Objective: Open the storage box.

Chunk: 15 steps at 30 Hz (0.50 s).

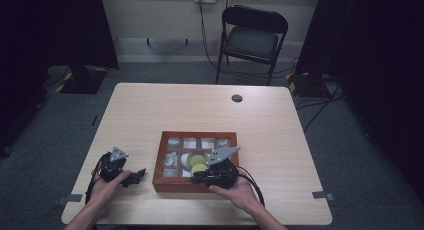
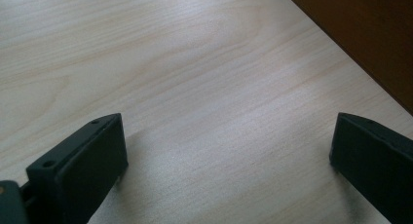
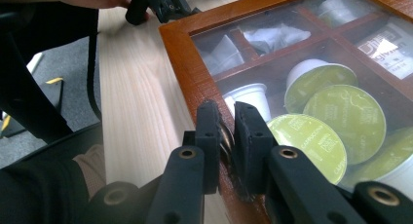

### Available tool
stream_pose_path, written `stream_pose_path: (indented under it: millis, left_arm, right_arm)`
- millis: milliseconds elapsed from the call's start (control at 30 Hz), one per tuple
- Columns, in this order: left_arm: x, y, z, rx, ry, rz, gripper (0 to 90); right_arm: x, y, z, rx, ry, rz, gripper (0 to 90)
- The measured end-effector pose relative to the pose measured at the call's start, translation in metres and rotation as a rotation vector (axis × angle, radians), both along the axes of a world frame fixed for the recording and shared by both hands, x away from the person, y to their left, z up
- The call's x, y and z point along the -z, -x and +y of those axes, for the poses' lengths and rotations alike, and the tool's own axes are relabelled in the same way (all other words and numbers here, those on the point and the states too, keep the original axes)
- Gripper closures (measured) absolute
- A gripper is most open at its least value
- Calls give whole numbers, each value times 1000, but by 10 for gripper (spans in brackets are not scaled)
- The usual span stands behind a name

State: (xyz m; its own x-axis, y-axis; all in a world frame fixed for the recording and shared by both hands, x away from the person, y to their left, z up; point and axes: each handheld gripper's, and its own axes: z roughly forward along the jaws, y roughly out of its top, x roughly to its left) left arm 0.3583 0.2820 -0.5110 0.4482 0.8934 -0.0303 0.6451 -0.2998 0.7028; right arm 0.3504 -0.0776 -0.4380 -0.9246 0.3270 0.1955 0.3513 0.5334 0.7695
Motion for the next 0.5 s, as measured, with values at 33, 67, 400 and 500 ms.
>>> stream_pose_path:
  millis: [33,67,400,500]
  left_arm:
    - [0,0,0,2,-6,2,0]
    - [0,0,0,0,0,0,0]
    - [0,0,0,3,-4,2,0]
    - [0,0,0,-1,-1,1,0]
  right_arm:
    - [0,0,0,0,-2,4,810]
    - [-1,-1,0,0,-2,3,811]
    - [-13,-3,-3,10,-38,0,811]
    - [-15,-3,-3,14,-44,-1,811]
